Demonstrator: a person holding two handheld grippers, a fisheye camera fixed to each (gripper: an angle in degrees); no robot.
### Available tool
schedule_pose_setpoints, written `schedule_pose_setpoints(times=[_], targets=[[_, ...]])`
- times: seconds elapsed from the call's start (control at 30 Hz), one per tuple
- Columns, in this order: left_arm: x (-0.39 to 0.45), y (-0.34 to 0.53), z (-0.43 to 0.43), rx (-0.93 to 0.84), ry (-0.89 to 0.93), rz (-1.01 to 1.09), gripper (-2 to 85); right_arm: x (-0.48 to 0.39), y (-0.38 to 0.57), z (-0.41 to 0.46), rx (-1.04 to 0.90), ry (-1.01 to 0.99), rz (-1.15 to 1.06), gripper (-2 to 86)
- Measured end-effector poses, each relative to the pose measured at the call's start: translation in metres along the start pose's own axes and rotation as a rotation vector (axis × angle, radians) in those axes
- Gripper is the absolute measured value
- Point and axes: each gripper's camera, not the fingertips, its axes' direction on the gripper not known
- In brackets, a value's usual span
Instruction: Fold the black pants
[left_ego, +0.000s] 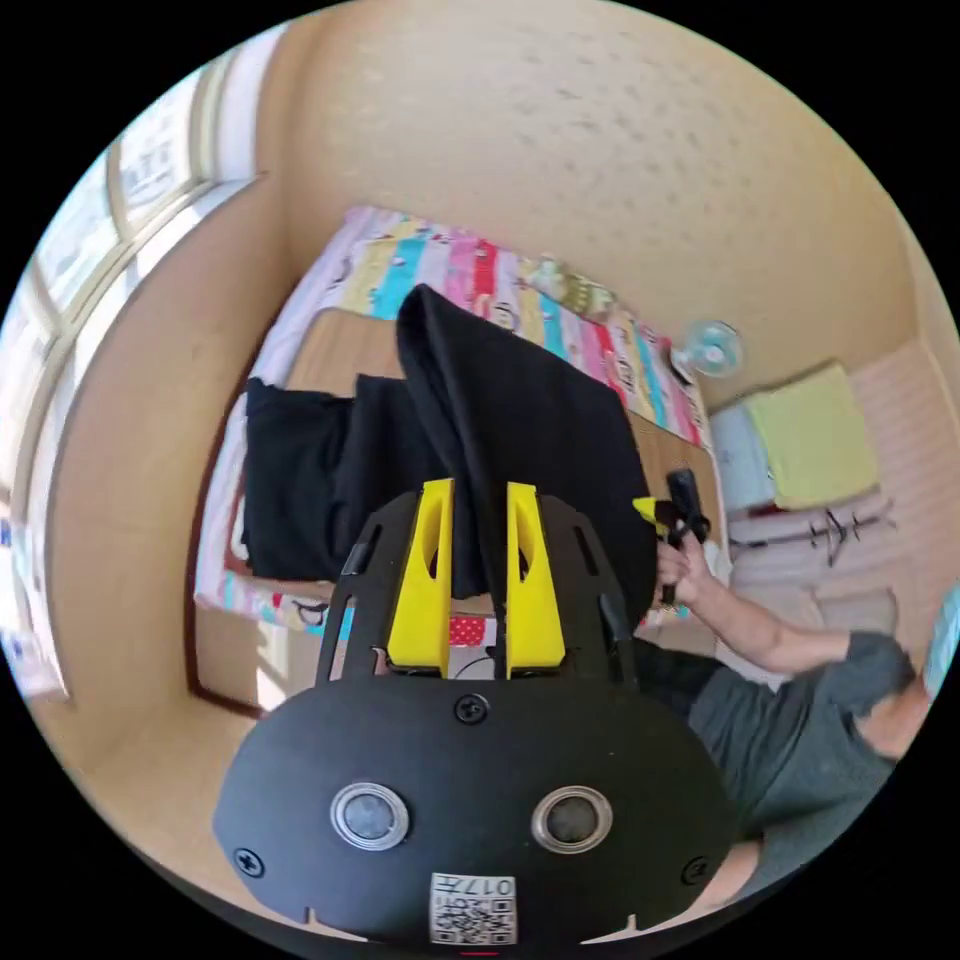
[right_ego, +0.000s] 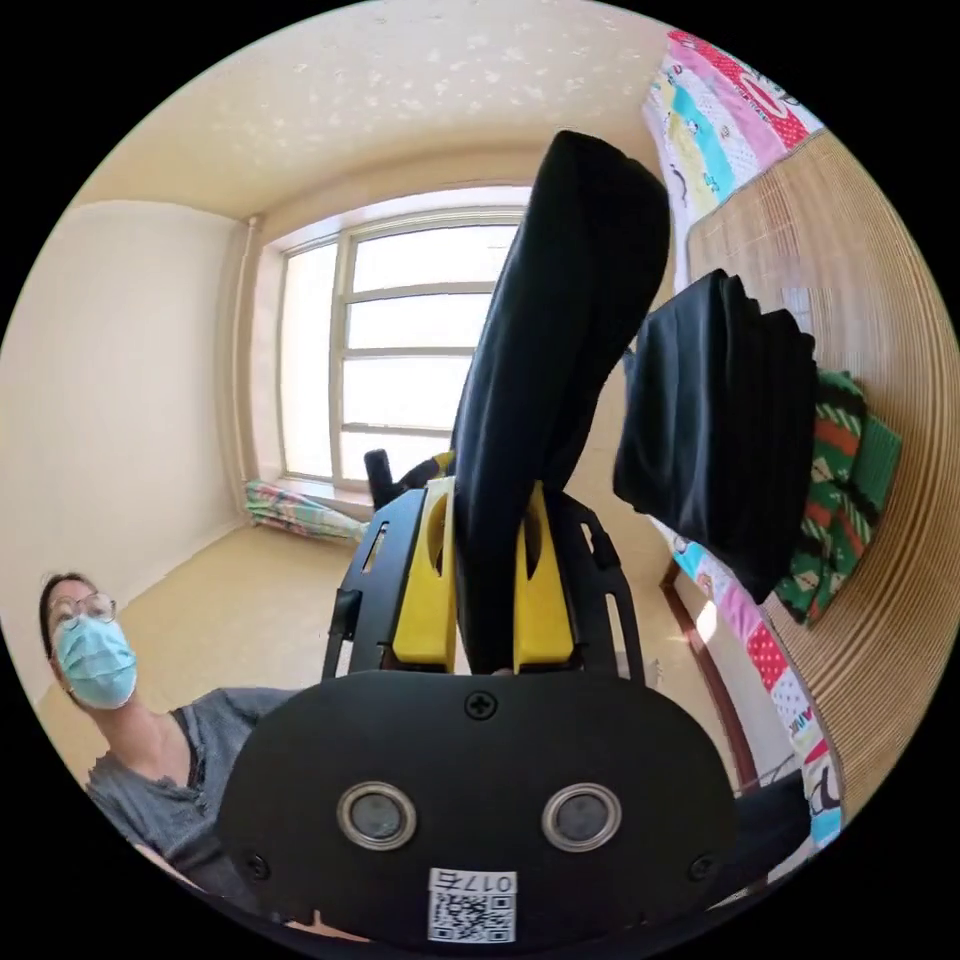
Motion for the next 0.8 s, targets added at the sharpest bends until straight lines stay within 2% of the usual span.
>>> schedule_pose_setpoints(times=[0.03, 0.1, 0.27, 0.37, 0.43, 0.53, 0.6, 0.67, 0.73, 0.8], targets=[[-0.015, 0.009, 0.007, 0.037, -0.050, -0.070, 9.5, 0.014, -0.004, 0.006, -0.049, 0.067, 0.023, 6.8], [-0.025, 0.030, 0.029, 0.096, -0.034, -0.106, 10.1, 0.038, 0.002, 0.004, -0.122, 0.106, 0.016, 5.0], [-0.014, 0.134, 0.163, 0.210, 0.159, -0.114, 7.4, 0.138, 0.080, -0.076, -0.123, 0.079, 0.167, 1.7], [-0.013, 0.194, 0.229, 0.255, 0.274, -0.237, 5.5, 0.207, 0.165, -0.164, -0.011, 0.064, 0.431, 1.1], [-0.011, 0.221, 0.264, 0.264, 0.338, -0.313, 4.5, 0.236, 0.241, -0.236, 0.154, 0.067, 0.643, 0.8], [-0.002, 0.231, 0.324, 0.150, 0.398, -0.373, 1.8, 0.232, 0.315, -0.304, 0.342, 0.131, 0.790, 0.7], [0.012, 0.216, 0.363, 0.032, 0.416, -0.329, 1.0, 0.224, 0.344, -0.329, 0.385, 0.183, 0.859, 0.7], [0.047, 0.189, 0.409, -0.099, 0.387, -0.175, 0.1, 0.219, 0.364, -0.344, 0.375, 0.261, 0.947, 0.8], [0.085, 0.174, 0.437, -0.161, 0.313, 0.005, -0.5, 0.203, 0.386, -0.362, 0.411, 0.479, 1.099, 0.8], [0.126, 0.169, 0.473, -0.265, 0.231, 0.205, -0.8, 0.187, 0.394, -0.373, 0.471, 0.616, 1.134, 0.6]])
